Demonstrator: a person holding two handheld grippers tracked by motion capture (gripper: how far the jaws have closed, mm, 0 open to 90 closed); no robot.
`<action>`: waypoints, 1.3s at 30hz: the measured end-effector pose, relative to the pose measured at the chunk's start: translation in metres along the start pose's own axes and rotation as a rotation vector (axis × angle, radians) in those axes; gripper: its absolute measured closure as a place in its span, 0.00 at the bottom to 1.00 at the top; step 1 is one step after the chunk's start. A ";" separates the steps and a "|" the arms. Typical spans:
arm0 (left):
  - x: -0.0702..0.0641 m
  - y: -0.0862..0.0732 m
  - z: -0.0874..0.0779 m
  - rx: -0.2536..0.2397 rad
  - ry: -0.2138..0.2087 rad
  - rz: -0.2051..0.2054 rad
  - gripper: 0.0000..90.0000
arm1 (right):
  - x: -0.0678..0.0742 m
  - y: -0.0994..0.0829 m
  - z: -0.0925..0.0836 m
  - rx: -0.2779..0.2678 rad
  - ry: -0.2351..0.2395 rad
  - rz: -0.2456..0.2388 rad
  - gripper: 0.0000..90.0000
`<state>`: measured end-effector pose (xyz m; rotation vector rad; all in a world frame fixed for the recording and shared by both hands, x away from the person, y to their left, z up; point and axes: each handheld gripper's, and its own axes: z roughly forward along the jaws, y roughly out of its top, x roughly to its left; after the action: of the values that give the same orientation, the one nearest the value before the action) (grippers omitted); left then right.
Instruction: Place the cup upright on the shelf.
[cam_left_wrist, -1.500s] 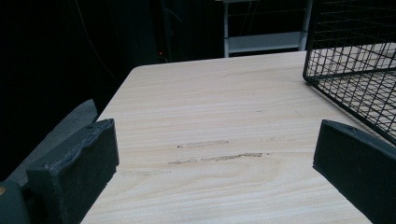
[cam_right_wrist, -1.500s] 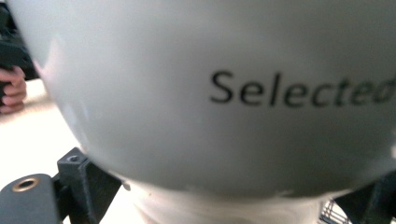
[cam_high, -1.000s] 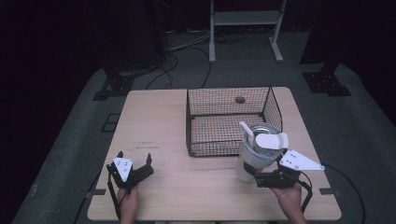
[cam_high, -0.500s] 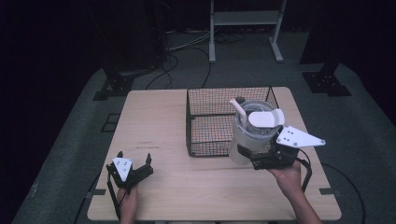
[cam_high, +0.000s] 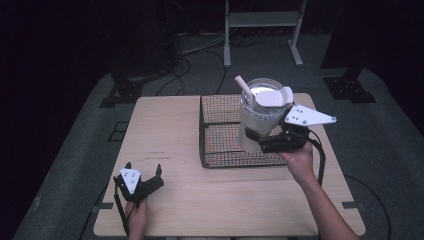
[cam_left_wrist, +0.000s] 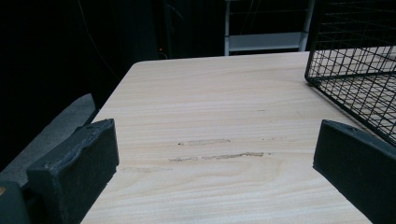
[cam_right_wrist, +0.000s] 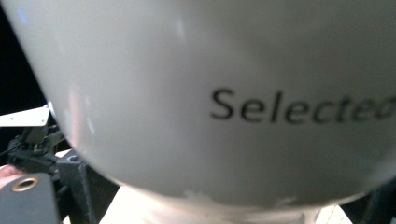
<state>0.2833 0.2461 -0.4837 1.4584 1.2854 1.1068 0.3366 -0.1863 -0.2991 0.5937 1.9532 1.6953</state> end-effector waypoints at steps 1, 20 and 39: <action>0.000 0.000 0.000 0.000 0.000 0.000 0.00 | 0.000 0.000 0.000 0.000 0.000 0.000 0.09; 0.003 0.000 0.000 0.001 -0.007 -0.033 0.00 | -0.055 -0.018 0.073 0.055 0.002 0.061 0.09; 0.005 0.000 0.000 0.004 -0.010 -0.050 0.00 | -0.077 -0.055 0.102 0.165 0.021 0.075 0.09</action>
<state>0.2838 0.2509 -0.4835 1.4253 1.3104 1.0633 0.4591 -0.1615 -0.3593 0.7197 2.1242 1.5995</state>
